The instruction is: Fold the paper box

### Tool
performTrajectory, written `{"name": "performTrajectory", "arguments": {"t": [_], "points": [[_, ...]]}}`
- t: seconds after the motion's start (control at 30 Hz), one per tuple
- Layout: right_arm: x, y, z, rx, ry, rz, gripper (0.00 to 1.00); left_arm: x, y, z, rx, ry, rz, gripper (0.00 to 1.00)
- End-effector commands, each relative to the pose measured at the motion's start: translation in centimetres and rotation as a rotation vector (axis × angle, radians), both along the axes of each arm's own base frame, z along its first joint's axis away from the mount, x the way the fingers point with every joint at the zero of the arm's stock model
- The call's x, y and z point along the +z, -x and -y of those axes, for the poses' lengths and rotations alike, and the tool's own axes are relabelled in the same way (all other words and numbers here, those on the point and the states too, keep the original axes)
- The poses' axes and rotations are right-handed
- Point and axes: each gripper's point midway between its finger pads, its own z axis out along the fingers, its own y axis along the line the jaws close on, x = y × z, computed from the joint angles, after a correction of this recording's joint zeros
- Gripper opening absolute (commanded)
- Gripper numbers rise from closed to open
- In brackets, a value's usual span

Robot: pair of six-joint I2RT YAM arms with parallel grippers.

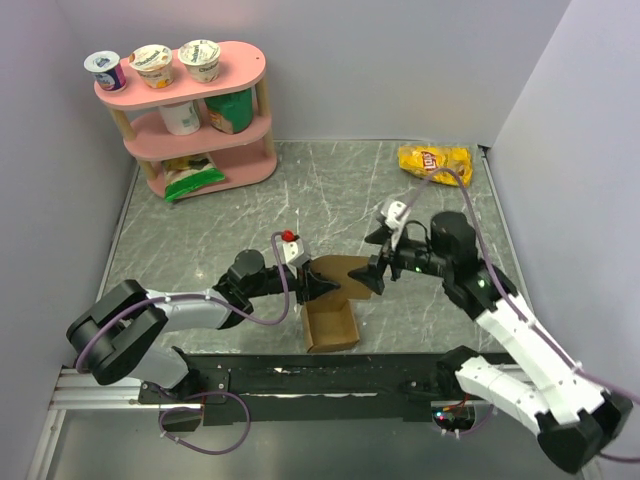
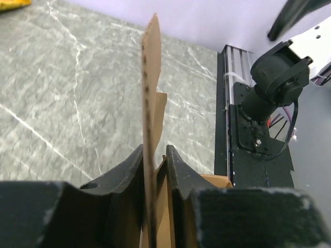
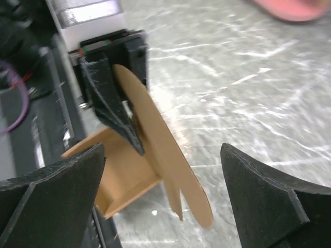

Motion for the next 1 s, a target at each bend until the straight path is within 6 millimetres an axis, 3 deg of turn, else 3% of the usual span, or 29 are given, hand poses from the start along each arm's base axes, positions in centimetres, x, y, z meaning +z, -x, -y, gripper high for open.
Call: {"name": "performTrajectory", "arguments": {"t": [0.0,0.07,0.1,0.17,0.2,0.43,0.67,0.97], "points": [[-0.9,-1.8,2.0,-0.220,-0.100,0.054,1.00,1.4,-0.5,-0.2,0.035,0.058,0.023,0.09],[-1.3,-1.2,2.3,-0.241,-0.156,0.054,1.00,1.0,-0.5,-0.3,0.042,0.059,0.009,0.09],[-3.4,-1.1,2.4,-0.252,-0.153,0.026,1.00,1.1,-0.4,-0.4,0.042,0.065,0.011,0.09],[-3.3,-1.8,2.8,-0.302,-0.201,0.062,1.00,0.8,-0.4,-0.4,0.042,0.058,-0.001,0.09],[-4.8,-2.0,3.0,-0.330,-0.201,0.033,1.00,0.8,-0.3,-0.4,0.039,0.058,-0.003,0.09],[-6.6,-3.9,4.4,-0.463,-0.206,0.058,1.00,0.9,-0.1,-0.6,0.046,0.067,-0.011,0.09],[-8.4,-2.2,2.3,-0.323,-0.214,-0.034,0.95,0.8,-0.8,-0.6,0.073,0.056,-0.009,0.09],[-10.7,-2.0,2.5,-0.356,-0.191,-0.120,0.94,1.1,-1.3,-1.1,0.120,0.073,0.005,0.09]]}}
